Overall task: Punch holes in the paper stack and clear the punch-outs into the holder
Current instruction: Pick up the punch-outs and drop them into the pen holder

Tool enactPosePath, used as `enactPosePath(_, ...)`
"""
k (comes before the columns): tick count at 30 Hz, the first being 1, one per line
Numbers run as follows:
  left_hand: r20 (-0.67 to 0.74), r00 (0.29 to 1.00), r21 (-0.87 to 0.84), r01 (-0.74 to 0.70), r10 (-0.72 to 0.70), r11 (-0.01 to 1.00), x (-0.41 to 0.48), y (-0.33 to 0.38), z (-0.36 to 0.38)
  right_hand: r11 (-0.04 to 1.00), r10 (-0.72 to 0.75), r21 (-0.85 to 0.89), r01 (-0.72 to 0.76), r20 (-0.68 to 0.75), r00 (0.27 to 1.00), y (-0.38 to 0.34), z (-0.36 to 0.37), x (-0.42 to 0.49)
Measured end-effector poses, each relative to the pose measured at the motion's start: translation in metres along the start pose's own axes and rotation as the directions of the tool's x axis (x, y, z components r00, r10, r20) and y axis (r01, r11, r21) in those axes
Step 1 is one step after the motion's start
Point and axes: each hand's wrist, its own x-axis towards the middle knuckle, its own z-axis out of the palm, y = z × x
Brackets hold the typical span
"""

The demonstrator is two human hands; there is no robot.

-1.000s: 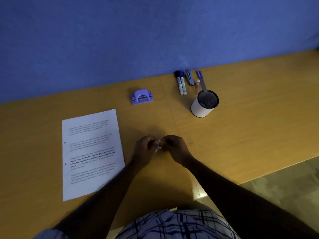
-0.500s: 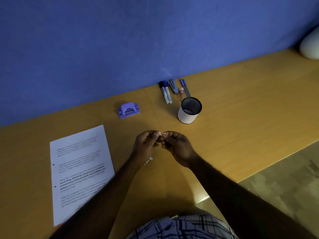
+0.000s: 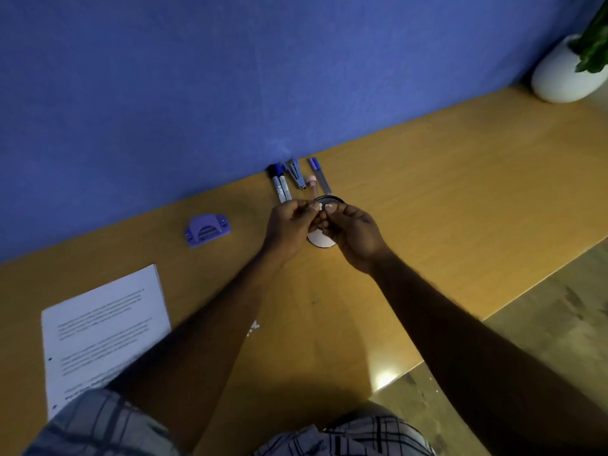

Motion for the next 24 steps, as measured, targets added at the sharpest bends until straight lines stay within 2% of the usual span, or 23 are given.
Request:
enactPosePath(3,0.009,0.998,0.181,-0.066,0.065,0.981,0.022,0.004,0.005,0.985,-0.029,-0.171,0.018,-0.060,0.998,-0.011,-0.013,0.019)
enactPosePath(6,0.053,0.994,0.326,-0.104,0.092,0.940,0.040,0.001,0.006,0.911,-0.088,-0.411,0.033,-0.116,0.989,-0.020,-0.020,0.032)
enactPosePath(10,0.146,0.982,0.459,-0.177,0.122,0.871,0.053,0.001,0.008,0.731,-0.142,-0.681,0.046,-0.086,0.986,-0.026,-0.028,0.044)
enactPosePath(13,0.178,0.974,0.503,-0.213,0.140,0.838,0.058,0.003,0.009,0.564,-0.174,-0.819,0.107,0.009,0.985,-0.029,-0.034,0.050)
enactPosePath(17,0.266,0.952,0.564,-0.281,0.151,0.776,0.064,0.006,0.006,0.311,-0.220,-0.917,0.250,0.187,0.957,-0.034,-0.037,0.052)
enactPosePath(24,0.330,0.929,0.648,-0.351,0.166,0.676,0.067,0.009,0.005,0.135,-0.226,-0.941,0.310,0.276,0.934,-0.038,-0.037,0.052)
